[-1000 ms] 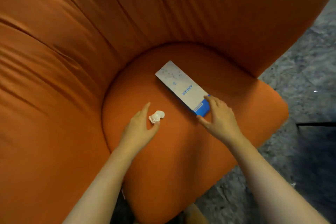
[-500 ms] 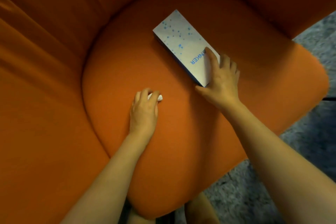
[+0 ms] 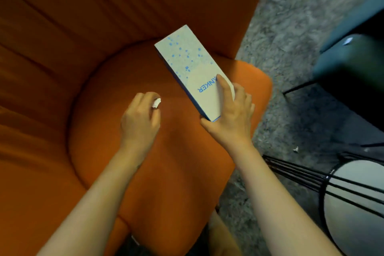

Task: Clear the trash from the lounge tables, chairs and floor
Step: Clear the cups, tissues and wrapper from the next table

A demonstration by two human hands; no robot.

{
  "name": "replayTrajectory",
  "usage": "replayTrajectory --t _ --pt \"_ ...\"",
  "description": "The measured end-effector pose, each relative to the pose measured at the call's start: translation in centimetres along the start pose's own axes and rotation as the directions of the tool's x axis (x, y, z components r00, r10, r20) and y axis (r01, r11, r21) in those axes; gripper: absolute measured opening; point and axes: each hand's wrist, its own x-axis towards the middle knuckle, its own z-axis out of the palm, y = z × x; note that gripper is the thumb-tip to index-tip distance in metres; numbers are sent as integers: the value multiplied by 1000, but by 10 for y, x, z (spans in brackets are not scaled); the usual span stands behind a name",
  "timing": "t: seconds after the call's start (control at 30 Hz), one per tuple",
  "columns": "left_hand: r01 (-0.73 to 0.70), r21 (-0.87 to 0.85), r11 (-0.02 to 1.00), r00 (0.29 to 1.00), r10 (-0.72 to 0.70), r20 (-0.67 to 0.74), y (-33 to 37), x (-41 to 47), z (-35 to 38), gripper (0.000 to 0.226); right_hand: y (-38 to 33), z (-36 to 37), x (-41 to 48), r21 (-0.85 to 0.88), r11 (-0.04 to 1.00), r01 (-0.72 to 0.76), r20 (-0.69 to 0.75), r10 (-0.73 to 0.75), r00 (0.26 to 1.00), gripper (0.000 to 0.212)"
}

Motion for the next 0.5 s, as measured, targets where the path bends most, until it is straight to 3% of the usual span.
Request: replayTrajectory --t 0.13,0.3,0.5 --pt "-168 -91 981 985 172 28 75 21 -18 22 23 -65 -27 -21 983 -181 -121 178 977 101" --pt "-386 -227 894 911 408 56 186 22 -30 20 68 -160 -80 5 918 -396 -319 376 870 96" --pt "-610 -378 696 711 692 128 334 -18 -10 22 147 -256 -162 75 785 -615 -527 554 644 97"
